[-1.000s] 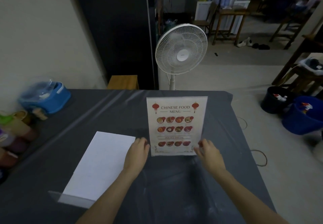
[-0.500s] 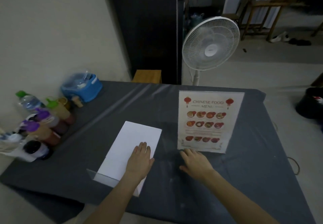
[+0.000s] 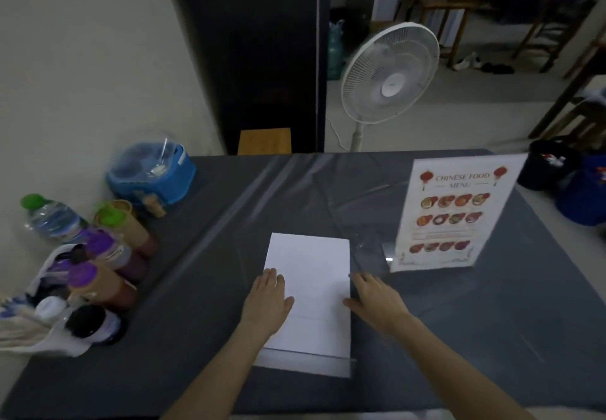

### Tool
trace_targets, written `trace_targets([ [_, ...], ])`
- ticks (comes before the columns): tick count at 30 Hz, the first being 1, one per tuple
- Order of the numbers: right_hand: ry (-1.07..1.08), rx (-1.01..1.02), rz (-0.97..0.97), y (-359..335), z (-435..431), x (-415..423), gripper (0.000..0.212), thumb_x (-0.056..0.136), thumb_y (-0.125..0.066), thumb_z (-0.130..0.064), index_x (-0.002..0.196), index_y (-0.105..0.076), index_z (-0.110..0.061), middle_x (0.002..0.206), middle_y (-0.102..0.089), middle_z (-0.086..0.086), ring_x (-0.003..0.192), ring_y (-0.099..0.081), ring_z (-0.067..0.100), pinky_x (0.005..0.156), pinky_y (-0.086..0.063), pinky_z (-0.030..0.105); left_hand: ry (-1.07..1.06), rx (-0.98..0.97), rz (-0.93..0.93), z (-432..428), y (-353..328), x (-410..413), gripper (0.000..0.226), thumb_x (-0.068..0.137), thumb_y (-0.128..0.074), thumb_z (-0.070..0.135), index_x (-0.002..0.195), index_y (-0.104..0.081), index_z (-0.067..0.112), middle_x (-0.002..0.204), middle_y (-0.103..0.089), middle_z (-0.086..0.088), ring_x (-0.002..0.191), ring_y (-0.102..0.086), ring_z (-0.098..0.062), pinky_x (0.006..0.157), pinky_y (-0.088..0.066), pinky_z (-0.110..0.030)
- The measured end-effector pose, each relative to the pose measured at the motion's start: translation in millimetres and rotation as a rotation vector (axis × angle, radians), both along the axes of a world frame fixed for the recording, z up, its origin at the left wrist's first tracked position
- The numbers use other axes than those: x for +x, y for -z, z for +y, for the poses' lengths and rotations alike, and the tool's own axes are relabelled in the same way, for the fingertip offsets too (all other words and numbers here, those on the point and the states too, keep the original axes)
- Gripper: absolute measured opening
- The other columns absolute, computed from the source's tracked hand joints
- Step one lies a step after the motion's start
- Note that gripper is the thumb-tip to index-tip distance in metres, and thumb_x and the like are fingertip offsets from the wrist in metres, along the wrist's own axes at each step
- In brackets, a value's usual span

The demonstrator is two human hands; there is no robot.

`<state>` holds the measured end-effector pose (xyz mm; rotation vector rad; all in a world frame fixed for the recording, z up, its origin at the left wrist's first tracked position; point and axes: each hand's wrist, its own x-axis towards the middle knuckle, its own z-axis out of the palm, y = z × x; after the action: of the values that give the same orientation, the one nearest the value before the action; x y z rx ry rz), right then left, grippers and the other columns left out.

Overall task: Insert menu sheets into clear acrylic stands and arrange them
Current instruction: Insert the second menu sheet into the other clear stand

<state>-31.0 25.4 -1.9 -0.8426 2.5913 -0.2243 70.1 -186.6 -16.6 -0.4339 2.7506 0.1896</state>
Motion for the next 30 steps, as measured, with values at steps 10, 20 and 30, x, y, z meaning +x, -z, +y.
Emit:
trace_targets([
  [10,0.314,-0.073,-0.224,22.0,-18.2,40.4,0.057,0.089,-0.057,-0.041,0.134,-0.042,-0.011,0.136,-0.05,0.01,0.122,-0.05,0.026,0.103,-0.044,0.038,-0.099,0.224,-0.034,-20.3,11.0,12.0,0.049,0.1,-0.037,0.037,0.136,-0.037,0.004,0.15,-0.03,-0.018,0.135,-0.037,-0.03,0.113,-0.032,-0.039],
  [20,0.518,-0.201,-0.254,34.5,-29.6,48.1,0.042,0.088,-0.061,-0.028,0.123,-0.052,-0.006,0.122,-0.059,0.012,0.111,-0.057,0.027,0.094,-0.046,0.034,-0.326,0.383,0.042,-5.9,11.7,10.5,0.052,0.099,-0.043,0.034,0.14,-0.032,0.003,0.147,-0.031,-0.019,0.135,-0.031,-0.034,0.109,-0.034,-0.04],
  [30,0.862,-0.448,-0.381,40.8,-30.6,33.9,0.015,0.088,-0.062,-0.02,0.092,-0.06,-0.006,0.08,-0.059,0.002,0.074,-0.054,0.018,0.061,-0.038,0.024,-0.452,0.532,0.102,-12.8,6.9,5.4,0.068,0.092,-0.057,0.035,0.148,-0.028,0.011,0.147,-0.035,-0.017,0.137,-0.03,-0.036,0.108,-0.035,-0.041],
])
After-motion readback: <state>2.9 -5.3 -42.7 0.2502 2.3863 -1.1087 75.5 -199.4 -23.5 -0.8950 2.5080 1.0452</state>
